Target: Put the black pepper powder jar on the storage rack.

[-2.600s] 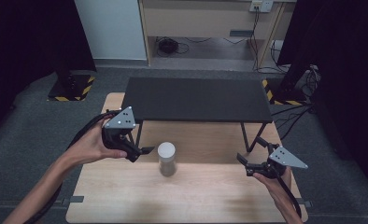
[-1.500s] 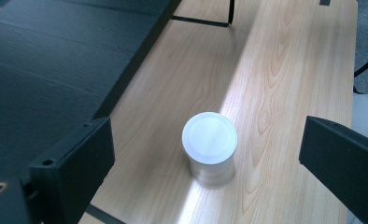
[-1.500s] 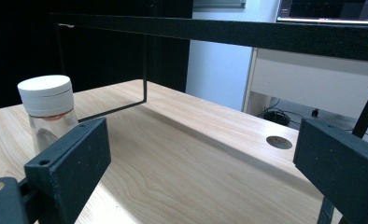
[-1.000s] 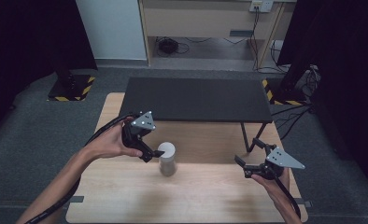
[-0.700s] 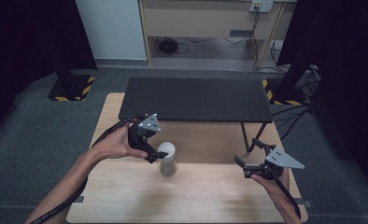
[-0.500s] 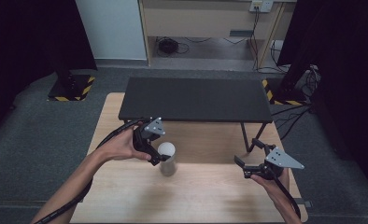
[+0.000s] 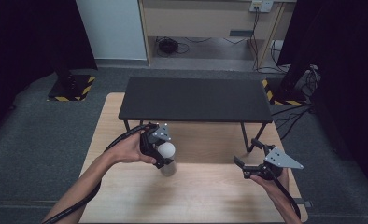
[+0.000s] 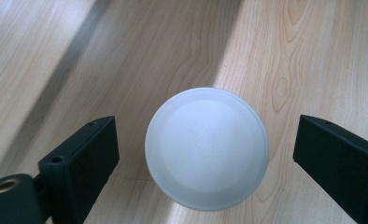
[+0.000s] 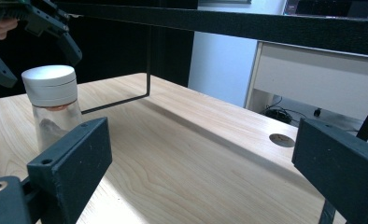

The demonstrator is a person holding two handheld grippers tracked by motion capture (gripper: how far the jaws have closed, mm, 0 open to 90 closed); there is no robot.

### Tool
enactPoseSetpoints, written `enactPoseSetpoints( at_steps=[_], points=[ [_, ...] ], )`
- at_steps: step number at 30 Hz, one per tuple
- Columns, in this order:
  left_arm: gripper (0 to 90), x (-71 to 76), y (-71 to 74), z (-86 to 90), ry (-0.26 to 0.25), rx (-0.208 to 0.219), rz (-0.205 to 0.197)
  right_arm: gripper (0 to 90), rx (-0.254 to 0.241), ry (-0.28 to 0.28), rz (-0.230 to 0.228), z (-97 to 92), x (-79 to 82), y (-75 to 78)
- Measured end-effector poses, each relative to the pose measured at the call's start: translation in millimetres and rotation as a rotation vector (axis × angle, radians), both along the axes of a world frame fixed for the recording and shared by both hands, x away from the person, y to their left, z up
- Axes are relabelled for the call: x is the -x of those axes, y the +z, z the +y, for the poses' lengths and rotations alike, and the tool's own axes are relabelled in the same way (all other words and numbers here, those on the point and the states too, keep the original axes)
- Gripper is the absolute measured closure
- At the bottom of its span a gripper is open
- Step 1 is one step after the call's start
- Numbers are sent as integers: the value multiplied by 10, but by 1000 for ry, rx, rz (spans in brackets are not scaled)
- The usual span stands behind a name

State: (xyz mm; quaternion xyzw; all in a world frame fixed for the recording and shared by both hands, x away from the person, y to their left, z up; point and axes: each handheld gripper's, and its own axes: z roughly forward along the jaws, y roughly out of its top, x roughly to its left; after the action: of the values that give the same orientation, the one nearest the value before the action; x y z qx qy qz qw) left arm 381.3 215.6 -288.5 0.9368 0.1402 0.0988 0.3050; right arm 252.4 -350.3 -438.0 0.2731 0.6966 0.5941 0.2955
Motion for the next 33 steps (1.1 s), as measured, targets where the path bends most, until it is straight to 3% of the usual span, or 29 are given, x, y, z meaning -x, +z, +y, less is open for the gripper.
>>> enactPoseSetpoints(
  at_steps=[15,18,21,33],
  points=[
    [147,-58,-153,-103,-18,-43,13,49,6,6,1,7,-1,2],
    [258,-68,-157,-122,-6,-50,20,51,8,7,-2,7,-2,2],
    [315,-97,-156,-105,12,-39,40,51,9,7,-2,8,0,2],
    [322,-83,-178,-60,42,-8,58,52,12,8,-2,12,0,4]
  ],
)
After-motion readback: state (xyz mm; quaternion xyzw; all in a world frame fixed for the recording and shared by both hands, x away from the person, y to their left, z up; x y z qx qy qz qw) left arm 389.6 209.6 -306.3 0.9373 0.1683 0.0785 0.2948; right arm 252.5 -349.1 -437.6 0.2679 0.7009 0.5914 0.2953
